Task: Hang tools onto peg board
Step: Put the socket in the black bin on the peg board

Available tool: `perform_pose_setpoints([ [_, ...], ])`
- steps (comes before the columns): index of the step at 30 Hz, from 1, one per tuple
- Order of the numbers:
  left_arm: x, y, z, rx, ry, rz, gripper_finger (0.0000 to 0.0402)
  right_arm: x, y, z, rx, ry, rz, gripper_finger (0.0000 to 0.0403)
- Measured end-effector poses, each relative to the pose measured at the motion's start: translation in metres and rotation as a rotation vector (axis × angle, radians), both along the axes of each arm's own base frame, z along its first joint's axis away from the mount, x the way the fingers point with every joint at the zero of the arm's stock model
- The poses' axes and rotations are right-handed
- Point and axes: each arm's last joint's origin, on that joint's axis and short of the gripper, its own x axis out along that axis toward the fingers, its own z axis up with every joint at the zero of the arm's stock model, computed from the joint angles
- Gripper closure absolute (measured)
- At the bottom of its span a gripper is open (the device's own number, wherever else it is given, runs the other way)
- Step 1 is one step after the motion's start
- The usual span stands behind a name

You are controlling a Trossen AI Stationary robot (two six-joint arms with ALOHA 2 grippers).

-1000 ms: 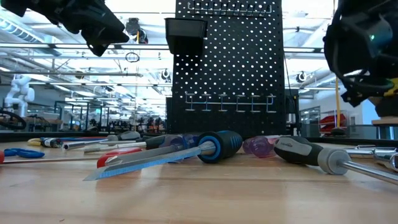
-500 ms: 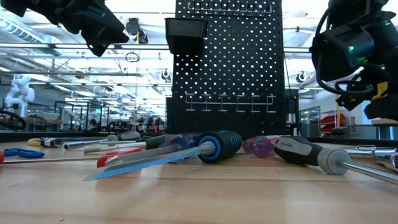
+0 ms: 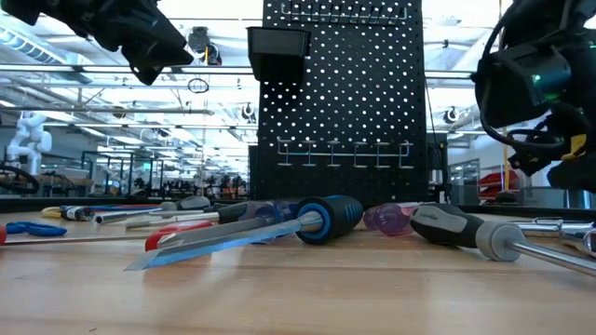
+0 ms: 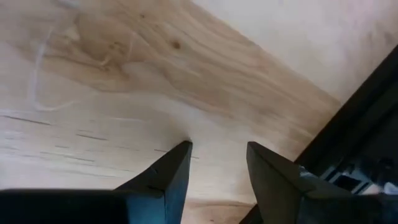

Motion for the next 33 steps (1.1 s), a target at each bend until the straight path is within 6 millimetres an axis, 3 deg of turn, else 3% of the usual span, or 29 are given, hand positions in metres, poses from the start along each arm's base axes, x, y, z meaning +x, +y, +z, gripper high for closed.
perform_pose_setpoints([
  [3, 0.0, 0.0, 0.0, 0.0, 0.001, 0.0, 0.0275, 0.011, 0.0, 0.014, -0.07, -0.03, -0.012, 0.025],
  [7, 0.0, 0.0, 0.0, 0.0, 0.001, 0.0, 0.0275, 0.024, 0.016, 0.036, -0.052, -0.078, 0.006, 0.025],
  [10, 0.0, 0.0, 0.0, 0.0, 0.002, 0.0, 0.0275, 0.034, 0.034, 0.055, -0.032, -0.152, 0.075, 0.025],
  [14, 0.0, 0.0, 0.0, 0.0, 0.003, -0.001, 0.0275, 0.04, 0.074, 0.078, 0.073, -0.288, 0.22, 0.025],
  [18, 0.0, 0.0, -0.001, 0.001, 0.01, -0.001, 0.0275, 0.03, 0.118, 0.088, 0.268, -0.337, 0.237, 0.025],
  [24, 0.0, 0.0, -0.001, 0.0, 0.007, -0.002, 0.0275, 0.0, 0.175, 0.093, 0.44, -0.383, 0.208, 0.025],
  [28, 0.0, 0.0, 0.0, -0.001, 0.002, -0.002, 0.0275, -0.018, 0.199, 0.091, 0.505, -0.4, 0.294, 0.025],
  [33, 0.0, 0.0, 0.0, -0.002, -0.003, 0.0, 0.0275, -0.031, 0.214, 0.084, 0.578, -0.356, 0.441, 0.025],
])
